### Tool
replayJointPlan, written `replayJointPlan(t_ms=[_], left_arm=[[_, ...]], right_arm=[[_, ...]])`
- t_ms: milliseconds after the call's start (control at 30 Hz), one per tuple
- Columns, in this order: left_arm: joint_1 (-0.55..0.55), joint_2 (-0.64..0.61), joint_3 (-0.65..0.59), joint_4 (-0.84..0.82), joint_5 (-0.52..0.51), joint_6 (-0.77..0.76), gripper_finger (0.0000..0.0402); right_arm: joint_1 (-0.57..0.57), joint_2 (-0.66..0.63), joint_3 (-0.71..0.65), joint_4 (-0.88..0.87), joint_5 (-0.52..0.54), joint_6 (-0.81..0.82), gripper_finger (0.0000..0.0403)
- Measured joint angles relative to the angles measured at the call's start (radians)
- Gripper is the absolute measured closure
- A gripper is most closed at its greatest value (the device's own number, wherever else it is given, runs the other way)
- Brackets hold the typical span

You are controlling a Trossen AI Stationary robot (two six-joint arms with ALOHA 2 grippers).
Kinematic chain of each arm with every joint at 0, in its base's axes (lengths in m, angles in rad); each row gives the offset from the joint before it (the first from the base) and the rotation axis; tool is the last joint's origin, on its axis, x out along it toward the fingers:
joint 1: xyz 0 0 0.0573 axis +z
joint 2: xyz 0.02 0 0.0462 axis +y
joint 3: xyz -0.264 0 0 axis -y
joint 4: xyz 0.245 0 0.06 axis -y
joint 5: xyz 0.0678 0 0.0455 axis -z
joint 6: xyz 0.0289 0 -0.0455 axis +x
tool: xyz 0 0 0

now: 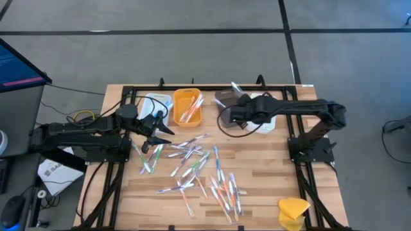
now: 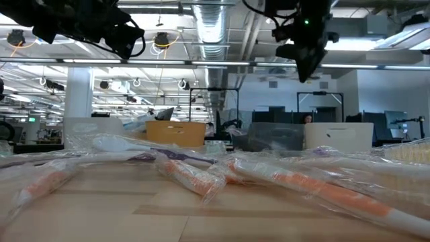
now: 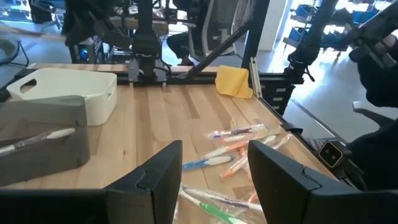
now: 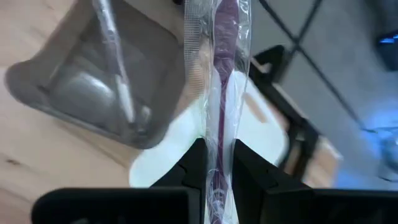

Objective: Pick & Place Toothbrushes
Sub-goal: Put the violet toothbrush into the gray bin

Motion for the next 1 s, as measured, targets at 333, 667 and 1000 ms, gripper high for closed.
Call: replayJointPlan(t_ms=[333,667,1000], left_arm=[[0.000,0.000,-0.001,0.039,0.000,-0.002,0.0225],[0.000,0.000,-0.001,0.041,0.000,-0.002,0.0225],[0.000,0.000,-0.001,0.042,0.000,-0.010,0.0225]], right_arm=[[-0.114,-0.032,-0.202,0.519,-0.155,-0.215,0.0364],[-0.198,0.154,-0.203,0.571,-0.298,-0.278,0.0364],[-0.209,0.186,-0.169,0.566,-0.363,-0.281,0.0363]])
